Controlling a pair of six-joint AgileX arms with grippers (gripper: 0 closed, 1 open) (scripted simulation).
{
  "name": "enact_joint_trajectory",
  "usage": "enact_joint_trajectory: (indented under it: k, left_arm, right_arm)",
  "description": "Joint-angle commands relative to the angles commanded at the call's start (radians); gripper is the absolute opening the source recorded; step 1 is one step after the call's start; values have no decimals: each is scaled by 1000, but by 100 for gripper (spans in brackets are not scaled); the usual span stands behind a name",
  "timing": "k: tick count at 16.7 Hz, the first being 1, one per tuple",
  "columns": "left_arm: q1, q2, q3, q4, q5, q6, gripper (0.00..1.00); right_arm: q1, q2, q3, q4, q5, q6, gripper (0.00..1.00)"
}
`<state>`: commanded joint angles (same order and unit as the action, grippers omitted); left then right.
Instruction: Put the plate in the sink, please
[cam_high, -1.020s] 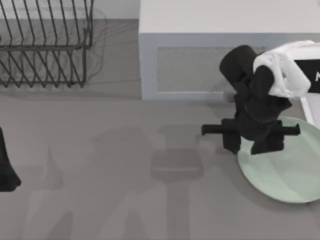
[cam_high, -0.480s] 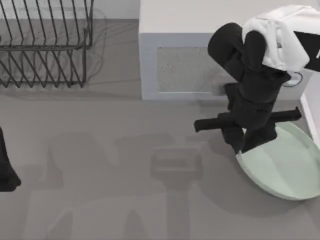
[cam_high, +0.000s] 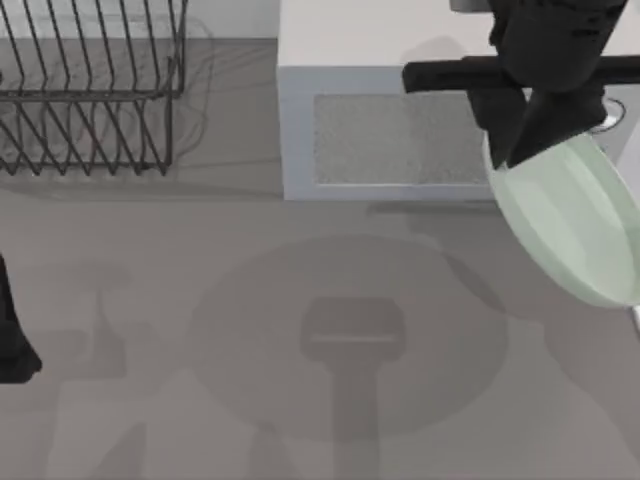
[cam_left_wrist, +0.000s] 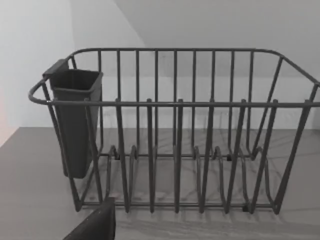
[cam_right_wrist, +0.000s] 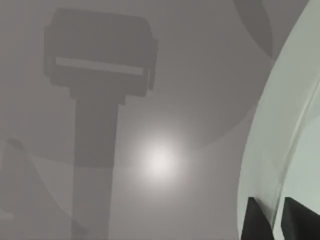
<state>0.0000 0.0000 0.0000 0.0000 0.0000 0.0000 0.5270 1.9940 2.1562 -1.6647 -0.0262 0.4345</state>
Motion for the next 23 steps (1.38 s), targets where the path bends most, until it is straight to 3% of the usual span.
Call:
enact_joint_trajectory:
  k: [5, 12, 17, 23]
  left_arm:
    - [0, 0, 0, 0, 0, 0, 100]
    - [0, 0, 0, 0, 0, 0, 100]
    - [0, 0, 0, 0, 0, 0, 100]
    - [0, 0, 0, 0, 0, 0, 100]
  right_arm:
    - [-51, 52, 218, -134, 36, 56, 0]
    - [-58, 49, 244, -142, 38, 52, 0]
    - [-189, 96, 424, -103, 41, -82, 0]
    - [-435, 369, 690, -59, 46, -316, 0]
